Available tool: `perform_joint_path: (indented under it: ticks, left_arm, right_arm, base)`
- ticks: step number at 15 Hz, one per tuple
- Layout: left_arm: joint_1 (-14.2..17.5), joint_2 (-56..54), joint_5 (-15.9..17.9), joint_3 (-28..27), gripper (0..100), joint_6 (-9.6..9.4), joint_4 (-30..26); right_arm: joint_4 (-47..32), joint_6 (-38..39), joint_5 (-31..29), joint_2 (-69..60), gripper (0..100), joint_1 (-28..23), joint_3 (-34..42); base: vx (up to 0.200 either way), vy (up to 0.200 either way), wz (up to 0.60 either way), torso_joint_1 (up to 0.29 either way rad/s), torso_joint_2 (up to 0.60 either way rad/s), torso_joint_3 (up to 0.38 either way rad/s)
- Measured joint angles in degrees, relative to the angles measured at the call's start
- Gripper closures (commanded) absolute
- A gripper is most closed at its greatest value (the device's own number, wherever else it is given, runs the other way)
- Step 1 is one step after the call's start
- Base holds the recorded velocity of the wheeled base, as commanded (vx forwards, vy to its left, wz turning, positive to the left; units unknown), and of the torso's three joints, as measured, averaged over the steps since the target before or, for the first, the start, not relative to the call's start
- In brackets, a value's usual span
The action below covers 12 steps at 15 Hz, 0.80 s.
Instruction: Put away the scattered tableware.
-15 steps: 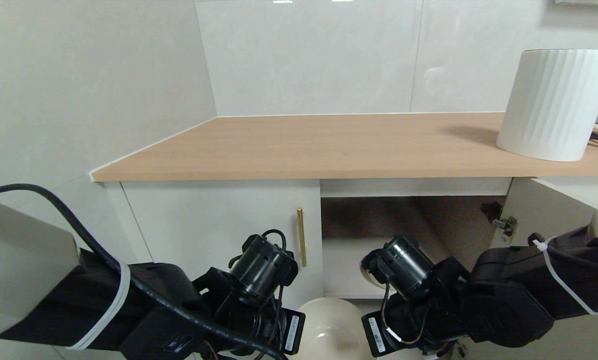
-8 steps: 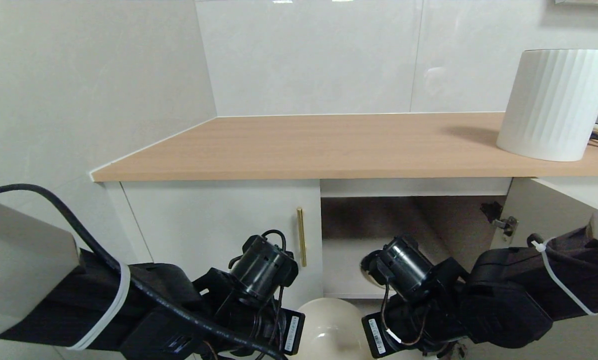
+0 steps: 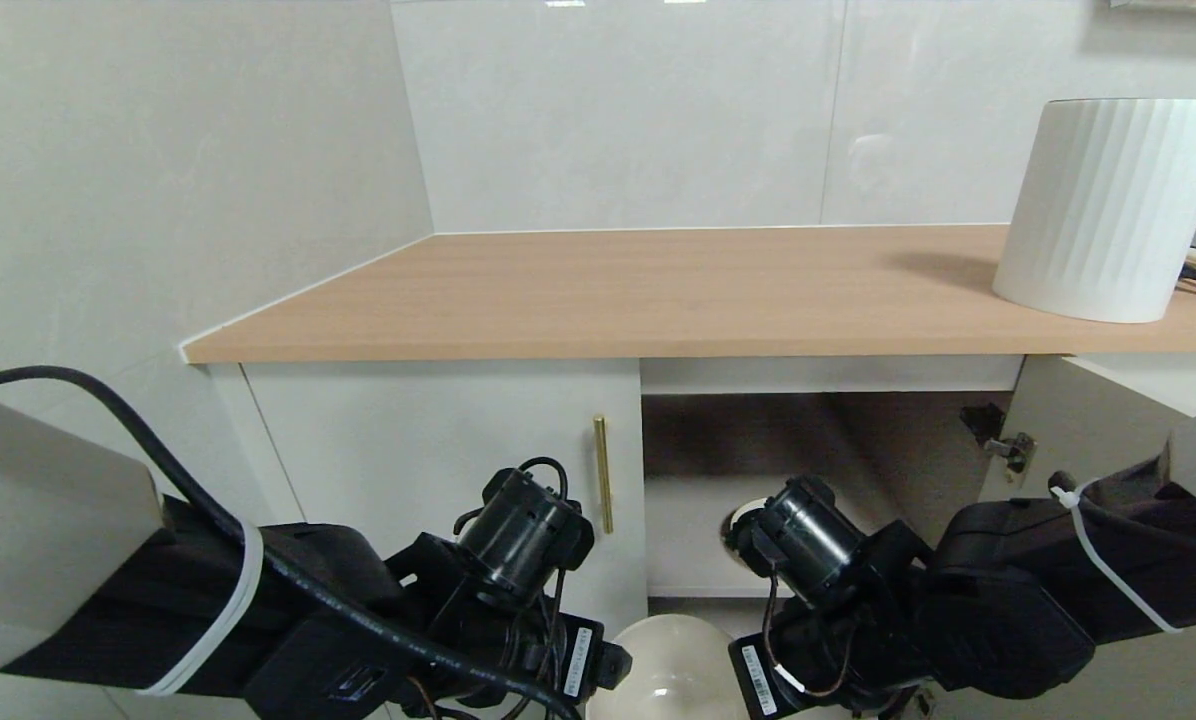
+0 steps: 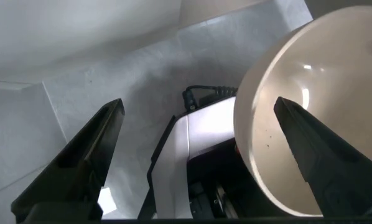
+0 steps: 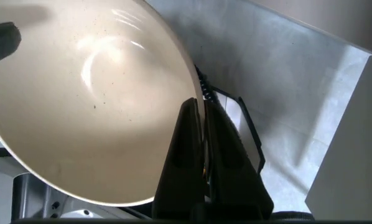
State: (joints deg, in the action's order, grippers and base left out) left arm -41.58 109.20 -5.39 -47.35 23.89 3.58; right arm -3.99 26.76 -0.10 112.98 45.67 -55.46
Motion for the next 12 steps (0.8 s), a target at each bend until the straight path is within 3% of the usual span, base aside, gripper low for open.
perform_joint_path:
  ticks: [2, 4, 6, 12]
  left_arm:
    - [0.05, -0.13, 0.02, -0.09, 0, 0.71, 0.18]
    - [0.11, -0.74, 0.13, -0.13, 0, 1.58, 1.04]
    - [0.22, -1.38, 0.22, -0.09, 0, 1.72, 1.30]
    - [0.35, -2.49, 0.15, 0.00, 0, 1.74, 1.32]
  right_arm:
    - [0.16, 0.09, -0.77, 0.30, 100, 0.00, 0.00]
    - [1.32, 0.72, -5.16, 1.16, 100, -0.74, -0.02]
    - [7.24, 2.96, -11.50, 2.71, 100, -2.65, 0.59]
    - [28.39, 4.50, -15.53, 6.64, 100, -10.97, 5.24]
  base:
    - [0.000, 0.000, 0.00, 0.000, 0.00, 0.000]
    - [0.000, 0.000, 0.00, 0.000, 0.00, 0.000]
    - [0.000, 0.000, 0.00, 0.000, 0.00, 0.000]
    - [0.000, 0.000, 0.00, 0.000, 0.00, 0.000]
